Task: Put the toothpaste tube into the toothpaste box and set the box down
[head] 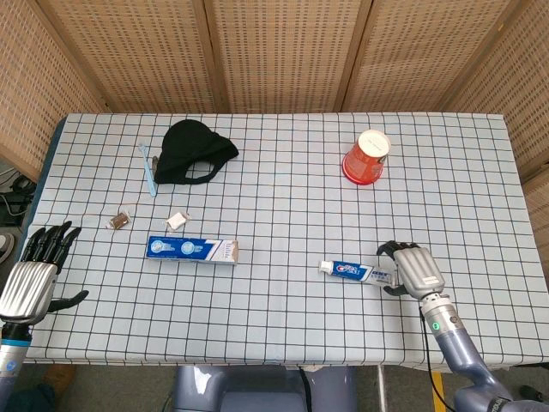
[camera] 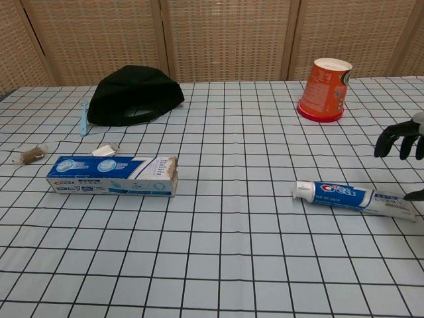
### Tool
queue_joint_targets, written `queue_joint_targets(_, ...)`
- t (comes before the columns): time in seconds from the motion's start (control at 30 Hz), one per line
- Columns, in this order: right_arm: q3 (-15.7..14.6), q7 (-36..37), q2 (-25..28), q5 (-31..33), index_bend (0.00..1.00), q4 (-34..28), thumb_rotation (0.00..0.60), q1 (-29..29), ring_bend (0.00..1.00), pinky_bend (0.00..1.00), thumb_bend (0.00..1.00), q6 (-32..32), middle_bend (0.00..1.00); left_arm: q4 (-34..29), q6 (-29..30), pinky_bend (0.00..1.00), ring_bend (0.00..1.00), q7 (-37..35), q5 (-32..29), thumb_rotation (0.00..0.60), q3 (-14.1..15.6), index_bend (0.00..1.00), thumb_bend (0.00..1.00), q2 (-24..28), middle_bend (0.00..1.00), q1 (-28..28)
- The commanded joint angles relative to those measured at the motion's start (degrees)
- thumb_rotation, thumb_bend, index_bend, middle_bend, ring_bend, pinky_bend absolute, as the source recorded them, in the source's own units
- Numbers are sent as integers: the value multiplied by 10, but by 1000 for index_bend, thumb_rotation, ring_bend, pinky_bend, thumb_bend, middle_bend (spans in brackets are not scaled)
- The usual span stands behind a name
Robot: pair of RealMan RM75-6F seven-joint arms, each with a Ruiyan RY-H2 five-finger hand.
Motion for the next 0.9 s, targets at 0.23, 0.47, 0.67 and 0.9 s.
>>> queue_joint_targets(0.23,2,-73,-62,55,392,12,600,28,417,440,168,1,427,1,-5,0,0,0,-4,600,0,0,0,0,0,-2)
queue_joint_targets(0.47,-1,-91,-94,88,399,42,600,40,422,441,205,-4,431,0,-4,0,0,-3,-2,600,1,0,0,1,0,-1)
queue_joint_targets(0.67,-1,-91,-110,107,417,62,600,49,437,443,275,-15,447,2,-7,0,0,-3,-4,600,1,0,0,1,0,-3)
queue_joint_targets(0.9,-2,-92,-122,111,466,71,600,59,475,468,316,-17,488,4,-11,0,0,-3,-11,600,-2,0,0,0,0,-5)
